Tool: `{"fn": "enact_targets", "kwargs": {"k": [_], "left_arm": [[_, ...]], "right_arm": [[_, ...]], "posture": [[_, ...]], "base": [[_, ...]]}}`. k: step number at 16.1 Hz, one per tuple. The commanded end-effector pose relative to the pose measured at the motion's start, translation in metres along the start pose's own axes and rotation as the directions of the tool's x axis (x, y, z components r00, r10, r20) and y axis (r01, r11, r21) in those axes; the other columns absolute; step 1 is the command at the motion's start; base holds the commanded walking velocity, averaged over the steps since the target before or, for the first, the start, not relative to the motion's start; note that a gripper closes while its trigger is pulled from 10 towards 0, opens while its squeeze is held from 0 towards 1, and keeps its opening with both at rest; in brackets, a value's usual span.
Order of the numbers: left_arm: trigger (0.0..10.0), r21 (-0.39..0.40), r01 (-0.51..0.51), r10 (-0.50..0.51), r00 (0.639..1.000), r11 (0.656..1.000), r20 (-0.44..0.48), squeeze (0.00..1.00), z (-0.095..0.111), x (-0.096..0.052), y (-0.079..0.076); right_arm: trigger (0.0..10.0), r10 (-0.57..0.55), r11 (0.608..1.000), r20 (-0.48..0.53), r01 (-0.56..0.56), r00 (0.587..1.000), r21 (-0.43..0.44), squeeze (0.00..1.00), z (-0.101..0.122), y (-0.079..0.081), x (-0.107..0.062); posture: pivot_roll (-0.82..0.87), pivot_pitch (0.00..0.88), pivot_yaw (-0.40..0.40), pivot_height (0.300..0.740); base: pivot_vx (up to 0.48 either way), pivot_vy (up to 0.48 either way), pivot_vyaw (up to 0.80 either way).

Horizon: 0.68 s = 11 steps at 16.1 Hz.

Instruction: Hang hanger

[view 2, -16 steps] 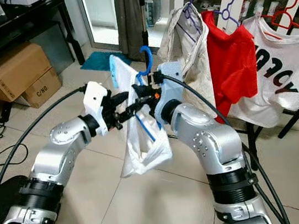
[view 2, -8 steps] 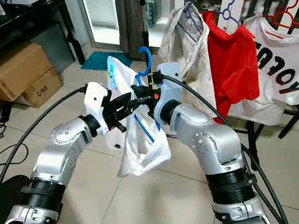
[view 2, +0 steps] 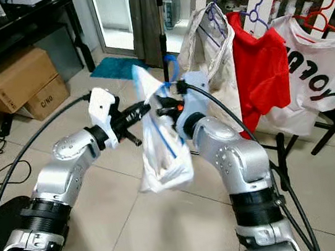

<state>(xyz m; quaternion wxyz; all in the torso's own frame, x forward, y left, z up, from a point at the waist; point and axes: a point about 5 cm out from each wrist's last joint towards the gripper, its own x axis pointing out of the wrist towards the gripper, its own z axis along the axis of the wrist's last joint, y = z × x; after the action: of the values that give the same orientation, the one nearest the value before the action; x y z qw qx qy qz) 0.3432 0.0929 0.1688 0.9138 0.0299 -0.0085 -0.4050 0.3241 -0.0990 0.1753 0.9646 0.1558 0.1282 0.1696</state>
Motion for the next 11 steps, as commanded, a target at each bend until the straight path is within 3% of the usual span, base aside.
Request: {"fn": "enact_targets", "kwargs": {"k": [1,4,5,6,8,11], "left_arm": [[0.0,-0.005,-0.019,0.019,1.0,1.0,0.019,0.0,0.003,-0.003,0.0],[0.0,-0.019,-0.082,0.082,0.997,0.996,0.006,0.0,-0.003,-0.008,0.005],[0.0,-0.033,-0.134,0.134,0.991,0.99,-0.004,0.0,-0.005,-0.011,0.01],[0.0,-0.035,-0.179,0.178,0.984,0.983,-0.027,0.0,-0.008,-0.013,0.015],[0.0,-0.047,-0.266,0.264,0.963,0.963,-0.048,0.0,-0.011,-0.016,0.023],[0.0,-0.039,-0.338,0.336,0.94,0.94,-0.051,0.0,-0.011,-0.018,0.03]], "right_arm": [[10.0,-0.11,0.994,0.046,0.109,0.993,0.024,0.0,0.007,-0.015,0.002],[10.0,-0.203,0.979,0.025,0.203,0.979,0.011,0.0,0.0,-0.029,0.002],[10.0,-0.233,0.971,-0.018,0.231,0.972,-0.06,0.0,-0.009,-0.035,0.001],[10.0,-0.237,0.969,-0.067,0.23,0.969,-0.09,0.0,-0.019,-0.038,0.001],[10.0,-0.179,0.953,-0.208,0.117,0.962,-0.279,0.0,-0.044,-0.038,-0.004],[10.0,-0.211,0.946,-0.279,0.124,0.937,-0.3,0.0,-0.064,-0.051,-0.019]], "posture": [[-0.09,0.0,-0.003,0.74],[-0.08,0.0,-0.013,0.74],[-0.08,0.0,-0.016,0.74],[-0.08,0.0,-0.018,0.74],[-0.09,0.0,-0.019,0.74],[-0.09,0.0,-0.017,0.74]], "base": [[0.0,0.0,0.0],[0.0,0.0,0.0],[0.0,0.0,0.0],[0.0,0.0,0.0],[0.0,0.0,0.0],[0.0,0.0,0.0]]}}
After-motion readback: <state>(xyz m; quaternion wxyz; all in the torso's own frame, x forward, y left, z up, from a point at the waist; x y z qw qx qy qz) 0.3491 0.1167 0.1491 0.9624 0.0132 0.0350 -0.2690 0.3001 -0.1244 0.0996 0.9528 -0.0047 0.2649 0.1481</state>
